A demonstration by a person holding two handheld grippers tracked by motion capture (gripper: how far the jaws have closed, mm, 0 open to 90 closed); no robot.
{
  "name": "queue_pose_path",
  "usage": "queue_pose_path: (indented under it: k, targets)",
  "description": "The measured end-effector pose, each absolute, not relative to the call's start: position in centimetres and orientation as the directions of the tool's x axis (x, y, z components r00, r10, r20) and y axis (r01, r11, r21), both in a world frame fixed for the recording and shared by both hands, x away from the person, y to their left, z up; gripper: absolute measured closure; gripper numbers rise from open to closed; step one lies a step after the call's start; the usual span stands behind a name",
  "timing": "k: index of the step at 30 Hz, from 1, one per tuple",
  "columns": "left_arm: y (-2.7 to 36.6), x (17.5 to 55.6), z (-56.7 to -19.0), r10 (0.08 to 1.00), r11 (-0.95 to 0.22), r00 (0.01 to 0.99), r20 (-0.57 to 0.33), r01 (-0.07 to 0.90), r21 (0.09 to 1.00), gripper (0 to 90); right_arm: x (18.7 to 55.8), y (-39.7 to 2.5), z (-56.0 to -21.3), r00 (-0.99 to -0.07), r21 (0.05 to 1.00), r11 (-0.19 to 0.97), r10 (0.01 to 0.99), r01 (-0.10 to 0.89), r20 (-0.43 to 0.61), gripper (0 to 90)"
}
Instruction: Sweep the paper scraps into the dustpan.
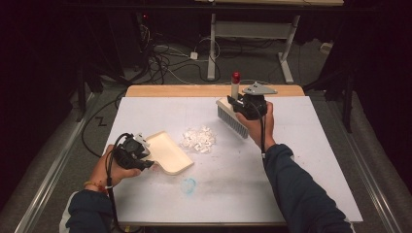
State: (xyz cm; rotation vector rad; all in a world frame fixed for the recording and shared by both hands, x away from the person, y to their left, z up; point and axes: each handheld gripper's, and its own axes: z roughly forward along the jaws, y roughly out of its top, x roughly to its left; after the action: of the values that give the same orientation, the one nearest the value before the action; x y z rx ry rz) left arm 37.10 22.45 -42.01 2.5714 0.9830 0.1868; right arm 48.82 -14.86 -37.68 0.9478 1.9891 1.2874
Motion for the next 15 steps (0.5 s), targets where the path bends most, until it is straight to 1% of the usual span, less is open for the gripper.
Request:
queue_pose_path:
  k: [10,13,15]
  targets:
    - [22.5,37.2,-42.3,0.668,-0.677,0.744,-0.026,0.621,0.395,63.3,49.1,-12.2,-38.2,-0.569,0.923,0.306,0.813,0.233,-0.126,70.7]
    - [22.3,37.3,-42.5,0.665,-0.682,0.747,-0.023,0.619,0.389,63.3,49.0,-11.1,-38.9,-0.583,0.919,0.309,0.804,0.244,-0.116,70.7]
    - [22.2,37.5,-42.6,0.665,-0.679,0.746,-0.029,0.621,0.392,63.3,48.8,-10.8,-39.4,-0.597,0.921,0.295,0.797,0.254,-0.091,70.7]
